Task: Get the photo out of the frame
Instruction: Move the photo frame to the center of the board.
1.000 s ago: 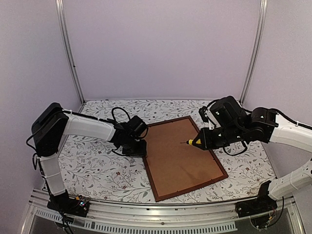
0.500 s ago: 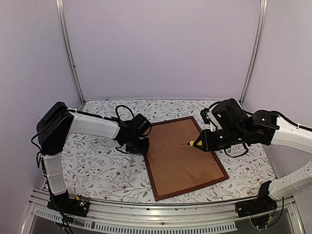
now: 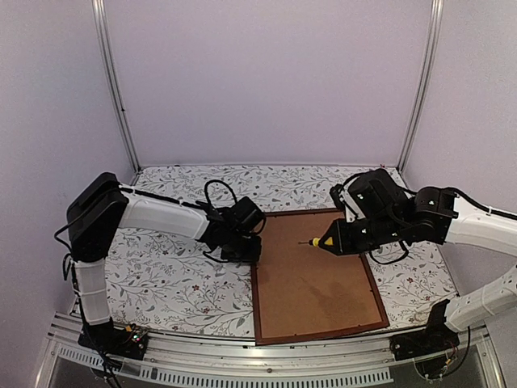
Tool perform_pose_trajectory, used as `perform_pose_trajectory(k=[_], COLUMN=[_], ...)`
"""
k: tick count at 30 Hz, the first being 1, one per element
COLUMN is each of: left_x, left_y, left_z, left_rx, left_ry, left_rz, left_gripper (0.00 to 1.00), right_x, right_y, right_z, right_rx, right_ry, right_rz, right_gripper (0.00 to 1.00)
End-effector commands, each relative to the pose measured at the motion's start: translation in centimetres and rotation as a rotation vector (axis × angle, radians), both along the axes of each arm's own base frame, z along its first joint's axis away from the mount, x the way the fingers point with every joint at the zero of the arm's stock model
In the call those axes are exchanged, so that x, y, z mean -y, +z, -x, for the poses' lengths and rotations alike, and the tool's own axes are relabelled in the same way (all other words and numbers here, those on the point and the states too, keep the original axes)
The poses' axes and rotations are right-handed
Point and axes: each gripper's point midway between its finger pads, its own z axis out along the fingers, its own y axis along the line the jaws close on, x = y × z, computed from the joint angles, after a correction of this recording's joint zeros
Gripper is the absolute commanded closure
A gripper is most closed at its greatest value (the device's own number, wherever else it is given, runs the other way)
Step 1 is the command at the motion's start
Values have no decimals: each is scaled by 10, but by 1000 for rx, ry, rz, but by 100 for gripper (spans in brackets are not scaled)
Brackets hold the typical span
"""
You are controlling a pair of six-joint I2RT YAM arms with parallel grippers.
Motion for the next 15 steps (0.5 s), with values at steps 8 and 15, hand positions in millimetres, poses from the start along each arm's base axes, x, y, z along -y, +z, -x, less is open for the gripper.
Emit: perform_pose_trajectory(k=[8,15], left_x=[22,19], left_y=[-14,-8], left_z=[47,44], left_rx=[-97,-77], left_ry=[-60,-50], left_rz=[23,33], left_gripper=[78,74], right_x=[-6,-13], right_y=[-15,-26], right_z=[1,2], right_rx=[-34,-63], right_ry=[14,32], right_rz=[-3,5], right_gripper=[100,100])
